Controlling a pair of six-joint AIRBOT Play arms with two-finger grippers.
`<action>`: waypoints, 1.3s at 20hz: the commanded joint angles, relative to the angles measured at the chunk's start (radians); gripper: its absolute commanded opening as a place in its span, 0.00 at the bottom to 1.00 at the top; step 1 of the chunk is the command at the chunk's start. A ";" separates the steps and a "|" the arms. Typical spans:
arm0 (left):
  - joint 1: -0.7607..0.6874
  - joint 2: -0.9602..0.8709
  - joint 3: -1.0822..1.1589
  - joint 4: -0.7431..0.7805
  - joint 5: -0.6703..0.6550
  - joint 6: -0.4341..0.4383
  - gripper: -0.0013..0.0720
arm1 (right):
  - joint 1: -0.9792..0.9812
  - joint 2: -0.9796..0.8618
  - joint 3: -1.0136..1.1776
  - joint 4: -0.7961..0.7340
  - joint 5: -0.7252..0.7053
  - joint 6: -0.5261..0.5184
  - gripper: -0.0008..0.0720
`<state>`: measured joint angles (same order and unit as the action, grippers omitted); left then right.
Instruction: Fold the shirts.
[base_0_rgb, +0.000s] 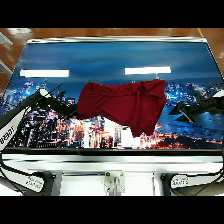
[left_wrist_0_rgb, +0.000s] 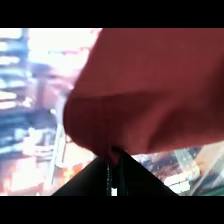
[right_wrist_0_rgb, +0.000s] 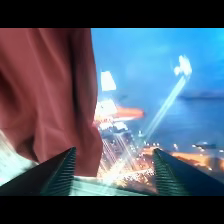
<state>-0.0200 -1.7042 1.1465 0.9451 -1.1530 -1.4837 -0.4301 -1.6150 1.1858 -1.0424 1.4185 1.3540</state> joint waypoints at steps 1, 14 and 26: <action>-0.003 0.013 0.002 -0.011 0.003 0.018 0.07 | 0.103 0.000 -0.074 0.011 -0.093 -0.037 0.95; 0.064 0.119 0.086 -0.011 0.043 0.061 0.07 | 0.278 -0.022 -0.166 0.103 -0.332 0.030 0.42; 0.063 0.597 0.351 0.194 0.056 0.085 0.07 | 0.283 0.575 0.117 0.069 -0.253 -0.121 0.11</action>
<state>0.0425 -1.2720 1.4208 1.0595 -1.1103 -1.4014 -0.1474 -1.2251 1.1786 -0.9447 1.1717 1.2663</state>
